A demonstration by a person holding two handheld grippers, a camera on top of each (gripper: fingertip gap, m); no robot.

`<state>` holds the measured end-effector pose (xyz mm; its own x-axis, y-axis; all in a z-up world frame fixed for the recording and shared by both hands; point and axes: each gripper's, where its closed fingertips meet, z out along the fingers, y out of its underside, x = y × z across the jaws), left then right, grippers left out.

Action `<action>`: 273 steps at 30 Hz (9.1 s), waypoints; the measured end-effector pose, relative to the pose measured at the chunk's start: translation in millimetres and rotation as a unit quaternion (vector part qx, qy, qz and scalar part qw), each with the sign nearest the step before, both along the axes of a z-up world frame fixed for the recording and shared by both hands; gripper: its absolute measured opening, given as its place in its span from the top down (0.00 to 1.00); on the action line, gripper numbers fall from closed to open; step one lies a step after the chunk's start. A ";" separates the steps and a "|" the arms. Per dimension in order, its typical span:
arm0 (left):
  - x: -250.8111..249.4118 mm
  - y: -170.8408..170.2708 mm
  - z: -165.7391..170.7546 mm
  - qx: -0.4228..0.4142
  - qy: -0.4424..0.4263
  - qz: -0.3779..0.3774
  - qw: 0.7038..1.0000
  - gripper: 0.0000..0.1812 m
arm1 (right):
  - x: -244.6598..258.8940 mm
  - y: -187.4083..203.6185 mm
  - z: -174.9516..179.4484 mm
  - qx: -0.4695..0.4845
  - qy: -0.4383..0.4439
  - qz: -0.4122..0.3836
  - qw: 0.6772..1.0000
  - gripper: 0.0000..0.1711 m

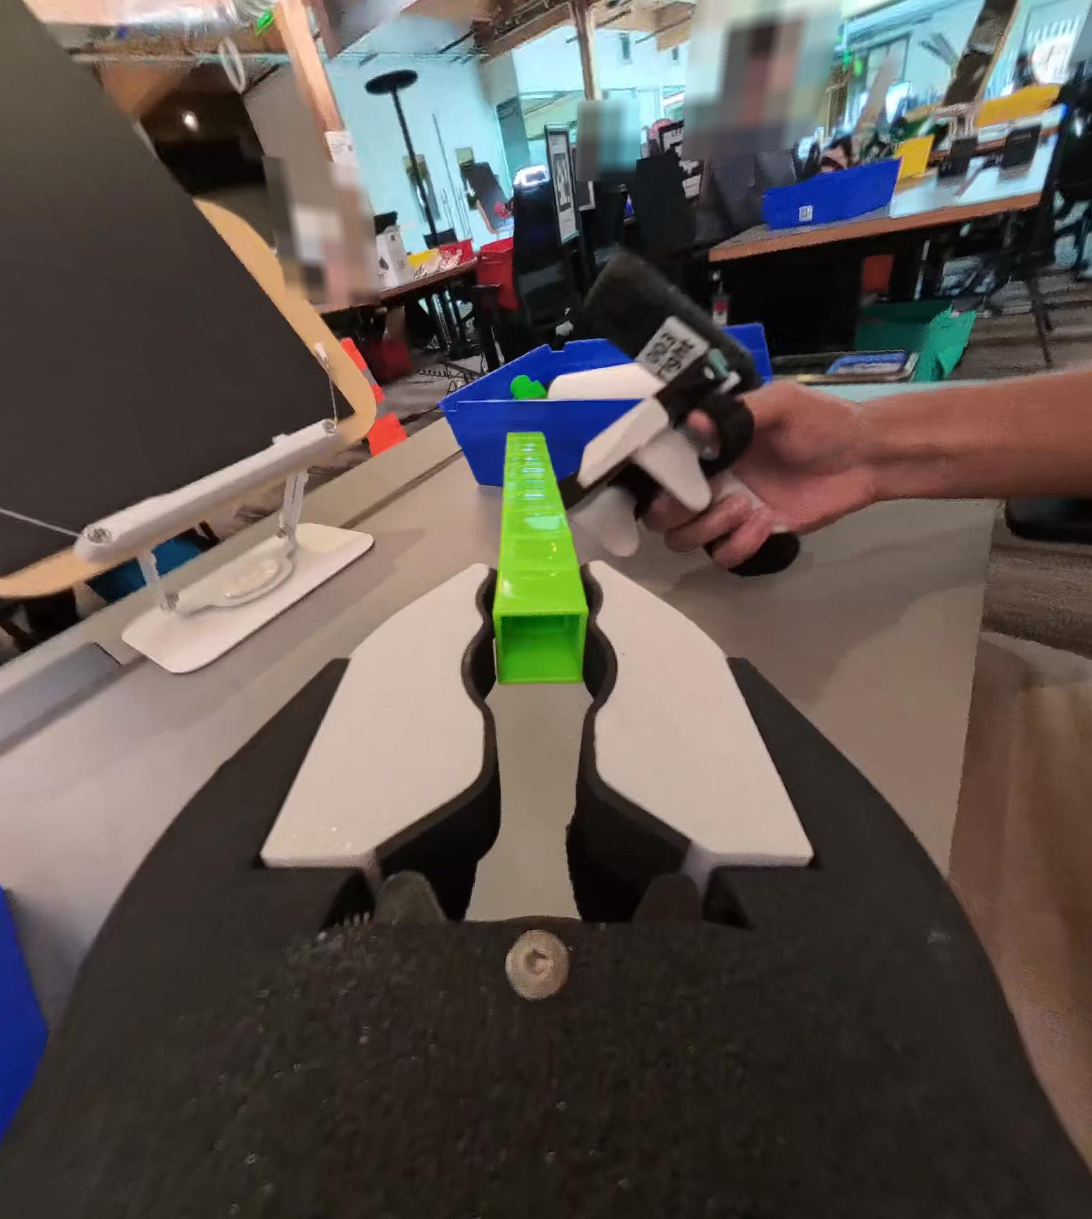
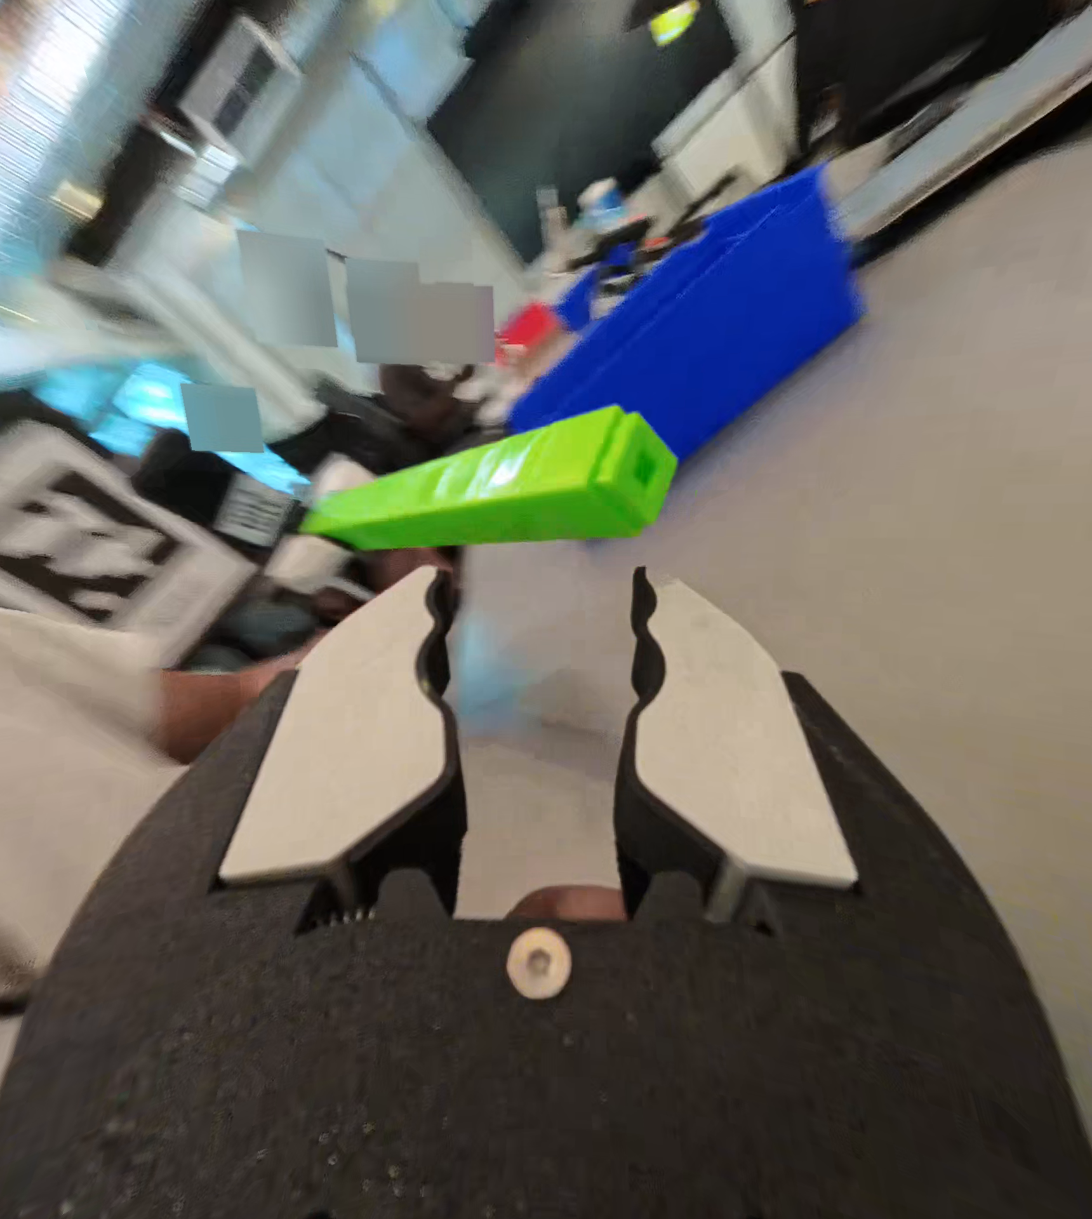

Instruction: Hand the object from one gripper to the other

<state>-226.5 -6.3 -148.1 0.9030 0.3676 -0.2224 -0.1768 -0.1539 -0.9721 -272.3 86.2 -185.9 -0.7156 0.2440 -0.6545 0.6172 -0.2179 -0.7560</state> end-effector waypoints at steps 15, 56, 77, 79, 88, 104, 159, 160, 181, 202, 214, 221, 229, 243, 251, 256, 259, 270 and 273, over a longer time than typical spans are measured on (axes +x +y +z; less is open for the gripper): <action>21.0 6.3 -5.8 -0.039 0.074 -0.056 0.995 0.88 | 30.3 22.7 11.1 -0.161 -0.118 0.211 0.957 0.74; 6.8 12.7 -47.0 -0.108 -0.059 -0.050 0.991 0.72 | 70.5 -47.4 15.5 0.349 0.442 0.066 0.823 0.87; 0.2 8.9 -9.8 0.004 -0.108 -0.059 0.992 0.87 | 54.4 -43.2 4.6 0.204 0.287 0.066 0.933 0.68; -6.0 6.3 14.7 0.107 -0.174 -0.085 0.975 0.87 | 55.1 -58.7 -5.0 0.173 0.242 0.069 0.952 0.63; -15.4 17.8 23.5 0.232 -0.300 -0.135 0.916 0.87 | 54.6 -115.0 3.3 0.053 0.159 0.033 0.985 0.75; -35.8 1.9 -26.7 0.034 -0.212 -0.015 0.977 0.70 | 27.4 -55.6 -14.6 0.192 0.182 -0.004 0.964 0.87; -25.8 3.4 -47.9 -0.019 -0.273 -0.002 0.962 0.88 | -13.9 -10.6 -48.8 0.598 0.471 -0.110 0.639 0.86; -24.8 3.6 -46.1 -0.022 -0.258 -0.002 0.966 0.88 | -11.5 -11.6 -46.8 0.581 0.451 -0.104 0.670 0.85; 15.2 -8.4 13.5 -0.007 0.006 -0.080 0.997 0.87 | 45.7 -0.7 19.3 -0.147 -0.144 0.235 0.950 0.61; -1.9 -5.3 -8.3 -0.027 -0.022 -0.037 0.999 0.67 | 21.5 24.5 51.6 -0.137 -0.056 0.126 0.981 0.86; -39.0 -25.7 -16.4 -0.012 -0.088 0.061 0.994 0.71 | -16.7 255.3 147.9 0.135 0.193 -0.371 0.898 0.86; -40.6 -20.2 -38.9 -0.040 -0.145 0.046 0.988 0.68 | -30.2 336.1 66.7 0.343 0.142 -0.508 0.777 0.86; -42.2 -21.4 -44.7 -0.067 -0.127 0.063 0.988 0.69 | -34.9 344.2 32.2 0.461 0.105 -0.521 0.711 0.86; -40.7 -21.6 -45.0 -0.074 -0.120 0.065 0.988 0.69 | -37.9 315.9 -51.3 0.474 -0.054 -0.409 0.778 0.86; -43.4 -22.6 -49.4 -0.081 -0.122 0.076 0.986 0.67 | -41.5 296.6 -56.6 0.455 -0.063 -0.375 0.805 0.80; -48.3 -55.0 -29.3 0.004 -0.148 0.158 0.976 0.62 | -23.9 291.1 -37.0 0.438 -0.043 -0.373 0.817 0.74; -43.8 -95.4 -12.2 0.059 -0.153 0.210 0.964 0.55 | -5.1 286.1 -11.0 0.447 0.024 -0.404 0.798 0.72; -56.4 -266.3 -60.8 0.059 -0.254 0.419 0.870 0.68 | 56.4 258.4 -26.3 0.432 0.110 -0.491 0.749 0.74; -68.0 -295.6 -87.4 0.044 -0.255 0.455 0.852 0.69 | 53.0 270.2 -24.8 0.439 0.137 -0.498 0.736 0.75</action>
